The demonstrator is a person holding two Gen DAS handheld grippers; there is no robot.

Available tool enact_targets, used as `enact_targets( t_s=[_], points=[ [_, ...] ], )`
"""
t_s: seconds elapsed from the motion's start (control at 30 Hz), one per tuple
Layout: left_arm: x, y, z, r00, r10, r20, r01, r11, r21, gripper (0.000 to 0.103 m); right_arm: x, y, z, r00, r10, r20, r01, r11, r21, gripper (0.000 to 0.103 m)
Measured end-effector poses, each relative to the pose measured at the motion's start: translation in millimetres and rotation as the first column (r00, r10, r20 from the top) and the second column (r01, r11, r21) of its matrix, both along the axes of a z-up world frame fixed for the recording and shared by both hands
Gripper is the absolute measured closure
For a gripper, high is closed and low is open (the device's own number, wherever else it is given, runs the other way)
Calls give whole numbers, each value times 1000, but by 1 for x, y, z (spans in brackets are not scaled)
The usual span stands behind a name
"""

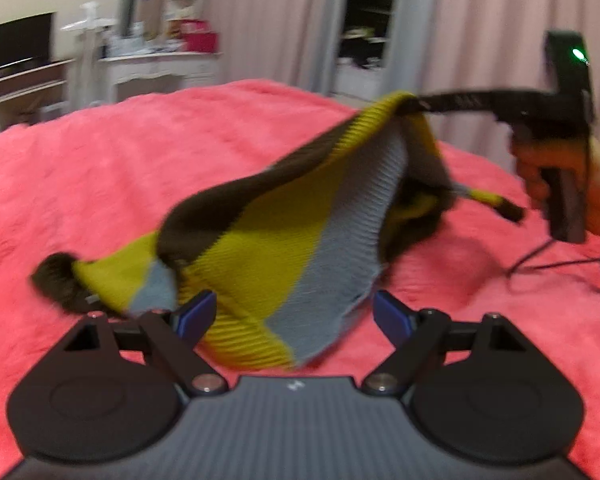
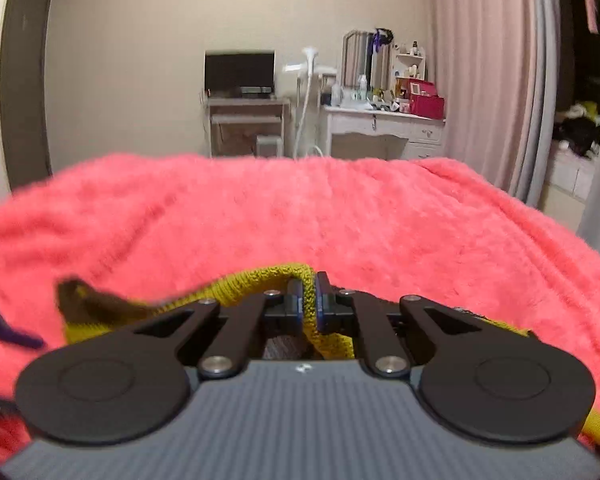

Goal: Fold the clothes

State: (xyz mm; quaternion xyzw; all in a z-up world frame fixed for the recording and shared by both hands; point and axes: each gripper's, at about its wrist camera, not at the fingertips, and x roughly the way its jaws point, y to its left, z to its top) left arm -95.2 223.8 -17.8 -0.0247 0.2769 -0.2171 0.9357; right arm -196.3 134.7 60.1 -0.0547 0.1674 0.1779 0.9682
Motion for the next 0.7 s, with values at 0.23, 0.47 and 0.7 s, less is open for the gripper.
enact_targets(
  t_s=[0.23,0.47,0.7],
  points=[
    [30,-96,-4,989,-127,-72,129,991,23,15,19,-5,27,999,27,19,-30,985,172,93],
    [17,-140,-34,983,22,-185,24,970,244,17,36,18,24,999,-30,19,32,997,-72,90],
    [-16,-75,-44,959,182,-217,-136,968,211,77,1,-2,-38,999,49,-18,-52,963,-265,26]
  ],
)
